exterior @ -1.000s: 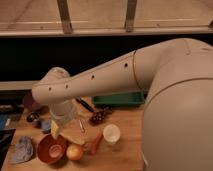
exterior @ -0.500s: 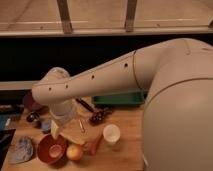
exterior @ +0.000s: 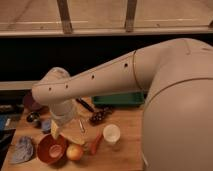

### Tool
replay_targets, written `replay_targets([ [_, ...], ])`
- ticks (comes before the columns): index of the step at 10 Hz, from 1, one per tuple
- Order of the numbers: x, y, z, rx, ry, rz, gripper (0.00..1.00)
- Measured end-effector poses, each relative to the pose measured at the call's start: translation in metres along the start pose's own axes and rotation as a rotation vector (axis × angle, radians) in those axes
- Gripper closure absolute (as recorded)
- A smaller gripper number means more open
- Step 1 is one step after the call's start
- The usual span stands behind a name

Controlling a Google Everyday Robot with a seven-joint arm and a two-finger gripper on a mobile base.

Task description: Place apple in red bowl

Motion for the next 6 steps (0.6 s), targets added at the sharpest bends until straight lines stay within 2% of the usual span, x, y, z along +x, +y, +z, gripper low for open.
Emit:
replay_targets([
  [4, -0.0007, -0.001, -0.0017, 0.004, 0.002, 0.001, 0.2],
  [5, -0.0039, -0.0052, -0.0051, 0.018, 0.012, 0.007, 0.2],
  [6, -0.0055, -0.0072, -0.0065, 0.014, 0.018, 0.013, 0.2],
])
